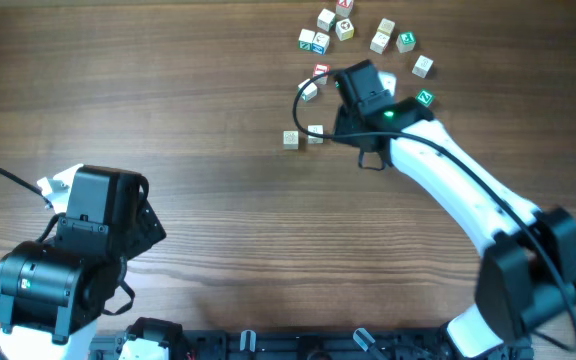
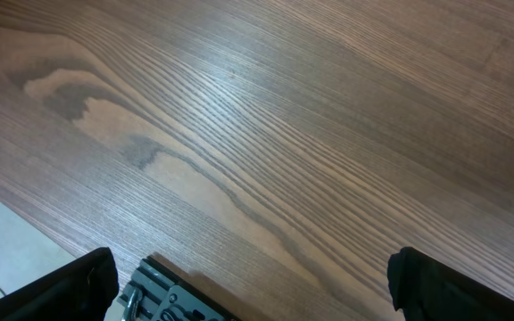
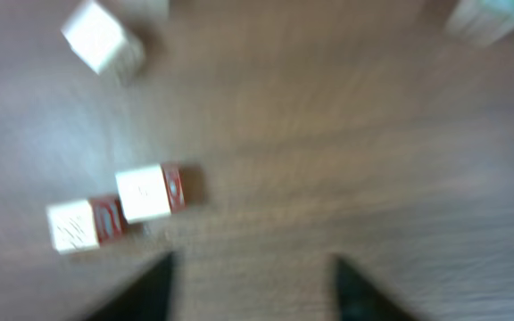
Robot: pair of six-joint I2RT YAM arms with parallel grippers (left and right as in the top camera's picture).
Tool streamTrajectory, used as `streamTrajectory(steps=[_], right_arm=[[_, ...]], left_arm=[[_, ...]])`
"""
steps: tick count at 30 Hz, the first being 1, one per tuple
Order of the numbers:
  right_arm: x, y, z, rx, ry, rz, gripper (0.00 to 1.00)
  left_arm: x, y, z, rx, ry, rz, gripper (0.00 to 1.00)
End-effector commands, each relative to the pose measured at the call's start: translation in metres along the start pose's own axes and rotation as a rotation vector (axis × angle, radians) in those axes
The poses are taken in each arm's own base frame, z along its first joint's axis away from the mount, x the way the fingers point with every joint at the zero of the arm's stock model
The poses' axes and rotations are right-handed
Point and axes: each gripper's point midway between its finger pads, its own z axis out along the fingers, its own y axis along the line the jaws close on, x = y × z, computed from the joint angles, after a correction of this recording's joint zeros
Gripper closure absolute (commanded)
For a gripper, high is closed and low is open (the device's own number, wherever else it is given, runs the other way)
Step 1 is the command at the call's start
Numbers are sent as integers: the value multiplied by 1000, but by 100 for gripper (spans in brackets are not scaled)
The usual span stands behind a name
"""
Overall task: Form a horizontal line
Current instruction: 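Move the right gripper to the green Z block and grasp it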
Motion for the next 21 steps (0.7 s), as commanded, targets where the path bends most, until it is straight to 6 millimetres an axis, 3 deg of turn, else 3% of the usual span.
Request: streamTrajectory(steps=[1, 2, 6, 8, 9, 12, 14, 17, 19, 21], right_arm=[[-51, -20, -38, 95, -247, 55, 5], [-65, -20, -44, 107, -312, 56, 1], [-96, -12, -45, 48, -400, -15, 0], [-107, -20, -42, 11, -404, 23, 1], [-121, -34, -38, -42, -396, 67, 1], [-138, -64, -14, -98, -369, 135, 1], [-135, -73, 7, -102, -328, 150, 1], [-119, -91, 58, -27, -254, 216, 1], [-118, -93, 79, -22, -254, 233, 1], [-130, -92, 87, -25, -310, 234, 0]], left_arm=[[-1, 4, 0, -14, -12, -30, 0], [-1, 4, 0, -14, -12, -30, 0], [-1, 4, 0, -14, -12, -30, 0], [-1, 4, 0, -14, -12, -30, 0], [-1, 4, 0, -14, -12, -30, 0], [-1, 4, 0, -14, -12, -30, 0], [-1, 4, 0, -14, -12, -30, 0], [-1, 4, 0, -14, -12, -30, 0], [-1, 4, 0, -14, -12, -30, 0], [-2, 4, 0, -14, -13, -31, 0]])
